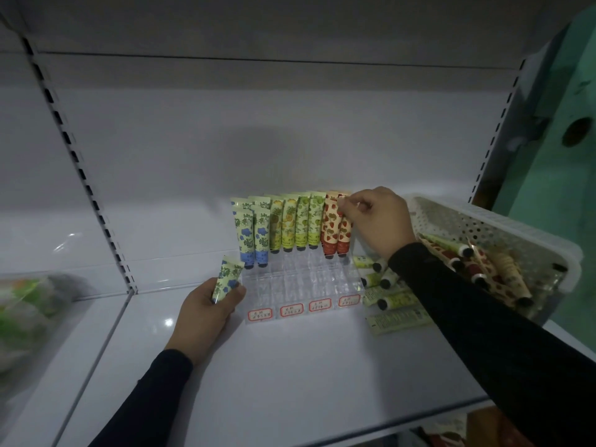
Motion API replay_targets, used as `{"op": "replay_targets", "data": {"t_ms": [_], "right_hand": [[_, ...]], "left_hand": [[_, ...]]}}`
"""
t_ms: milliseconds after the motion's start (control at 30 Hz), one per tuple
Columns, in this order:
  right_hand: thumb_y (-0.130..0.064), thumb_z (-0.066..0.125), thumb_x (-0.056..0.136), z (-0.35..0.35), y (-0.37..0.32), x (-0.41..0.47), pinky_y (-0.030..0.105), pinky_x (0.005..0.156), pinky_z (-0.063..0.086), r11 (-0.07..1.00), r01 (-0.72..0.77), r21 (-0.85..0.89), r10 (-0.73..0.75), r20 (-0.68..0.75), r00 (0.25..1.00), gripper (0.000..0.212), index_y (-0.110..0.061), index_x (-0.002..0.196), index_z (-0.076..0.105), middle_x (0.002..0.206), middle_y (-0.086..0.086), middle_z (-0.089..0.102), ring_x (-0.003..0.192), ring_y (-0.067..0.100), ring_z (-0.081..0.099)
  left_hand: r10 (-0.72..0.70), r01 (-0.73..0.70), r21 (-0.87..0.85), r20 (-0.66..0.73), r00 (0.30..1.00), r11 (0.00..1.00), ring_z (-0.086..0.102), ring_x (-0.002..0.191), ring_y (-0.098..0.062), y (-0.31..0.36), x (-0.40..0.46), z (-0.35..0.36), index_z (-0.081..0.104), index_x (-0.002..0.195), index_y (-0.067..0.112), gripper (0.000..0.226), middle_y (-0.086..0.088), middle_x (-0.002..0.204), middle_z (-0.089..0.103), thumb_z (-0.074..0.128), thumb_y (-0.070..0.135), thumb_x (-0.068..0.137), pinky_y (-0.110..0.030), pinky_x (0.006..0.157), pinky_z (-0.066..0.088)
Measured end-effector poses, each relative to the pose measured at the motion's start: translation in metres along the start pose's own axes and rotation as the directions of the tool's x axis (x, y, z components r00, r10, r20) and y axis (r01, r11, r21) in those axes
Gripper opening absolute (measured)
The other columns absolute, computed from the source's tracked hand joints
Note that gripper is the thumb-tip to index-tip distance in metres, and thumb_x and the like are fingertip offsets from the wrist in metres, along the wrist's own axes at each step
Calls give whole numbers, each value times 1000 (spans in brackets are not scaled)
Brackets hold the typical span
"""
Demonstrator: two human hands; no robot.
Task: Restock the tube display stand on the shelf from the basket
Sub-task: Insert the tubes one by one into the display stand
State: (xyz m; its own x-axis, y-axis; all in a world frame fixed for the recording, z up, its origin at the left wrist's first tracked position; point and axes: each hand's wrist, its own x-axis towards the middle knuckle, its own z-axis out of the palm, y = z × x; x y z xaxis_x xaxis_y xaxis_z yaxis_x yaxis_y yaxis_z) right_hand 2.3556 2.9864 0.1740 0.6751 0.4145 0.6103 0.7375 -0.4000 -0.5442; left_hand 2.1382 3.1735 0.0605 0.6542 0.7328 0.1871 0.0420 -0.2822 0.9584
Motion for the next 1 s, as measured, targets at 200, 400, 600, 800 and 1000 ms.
{"op": "replay_targets", "data": {"t_ms": [200, 400, 600, 800, 1000], "right_hand": [[-33, 60, 92, 11, -2, 4, 26, 65, 37, 998, -20, -63, 19, -9, 1000, 39, -9, 63, 64, 70, 4, 60, 68, 14, 52], [-31, 62, 90, 14, -2, 8, 30, 58, 40, 998, -32, -61, 30, -22, 999, 46, 2, 59, 58, 60, 14, 58, 58, 16, 49], [-29, 63, 91, 13, -5, 8, 21, 52, 32, 997, -21, -74, 19, -24, 1000, 47, 4, 59, 53, 53, 8, 46, 49, 3, 40], [-29, 62, 91, 12, -5, 6, 18, 51, 33, 999, -7, -51, 7, -5, 1000, 49, 7, 60, 51, 62, 25, 52, 53, 22, 45], [-34, 64, 90, 8, -6, 3, 25, 58, 42, 999, -25, -28, 25, 11, 1000, 43, -1, 63, 64, 68, 12, 66, 66, 24, 59]], "left_hand": [[3, -3, 18, 2, 1000, 1000, 41, 49, -9, -1, 1, 0, 57, 74, 14, 22, 7, 52, 51, 66, 24, 92, -29, 54, 37], [7, -7, 11, -3, 1000, 1000, 44, 49, -7, 2, 0, 2, 59, 77, 17, 17, 10, 52, 56, 66, 21, 92, -25, 52, 38], [9, -8, 13, -10, 1000, 1000, 44, 51, -8, 3, -2, 3, 58, 76, 16, 19, 8, 53, 54, 65, 21, 92, -25, 53, 39], [0, 0, -2, -9, 1000, 1000, 44, 50, -7, 2, -1, 3, 59, 77, 15, 17, 9, 53, 55, 66, 21, 92, -26, 53, 39], [6, -6, 21, -8, 1000, 1000, 42, 50, -9, -1, 1, -1, 59, 75, 15, 19, 8, 53, 52, 68, 23, 90, -29, 54, 38]]}}
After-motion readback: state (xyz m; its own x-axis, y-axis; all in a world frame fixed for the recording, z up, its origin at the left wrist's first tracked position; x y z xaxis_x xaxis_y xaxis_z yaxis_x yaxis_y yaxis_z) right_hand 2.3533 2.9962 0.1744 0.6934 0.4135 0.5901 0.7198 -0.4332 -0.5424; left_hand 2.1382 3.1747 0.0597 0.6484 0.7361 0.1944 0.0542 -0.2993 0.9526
